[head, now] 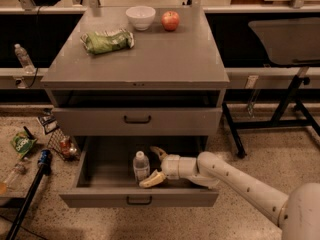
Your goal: Place blue plastic bottle into middle drawer
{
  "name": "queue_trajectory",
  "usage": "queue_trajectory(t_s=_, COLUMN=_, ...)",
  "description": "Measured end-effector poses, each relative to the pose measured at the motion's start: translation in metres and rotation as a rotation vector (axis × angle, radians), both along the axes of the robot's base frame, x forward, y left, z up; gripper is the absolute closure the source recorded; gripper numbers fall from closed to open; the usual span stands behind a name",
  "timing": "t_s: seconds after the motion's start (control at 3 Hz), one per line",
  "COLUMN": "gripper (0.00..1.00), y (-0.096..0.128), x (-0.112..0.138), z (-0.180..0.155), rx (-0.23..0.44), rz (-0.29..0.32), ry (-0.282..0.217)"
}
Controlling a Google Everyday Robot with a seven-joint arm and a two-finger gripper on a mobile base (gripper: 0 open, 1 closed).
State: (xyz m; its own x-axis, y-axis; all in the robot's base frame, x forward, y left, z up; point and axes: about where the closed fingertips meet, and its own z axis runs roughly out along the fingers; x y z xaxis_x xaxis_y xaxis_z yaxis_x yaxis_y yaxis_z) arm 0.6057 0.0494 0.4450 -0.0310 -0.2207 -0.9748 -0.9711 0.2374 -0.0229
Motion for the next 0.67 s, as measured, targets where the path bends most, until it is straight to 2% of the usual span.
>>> queue_trajectory(t_s=0.67, gripper=0.59, y=-0.078, x=-0.019, z=0.054, rx=-0.020, rz=-0.238, ry=0.065)
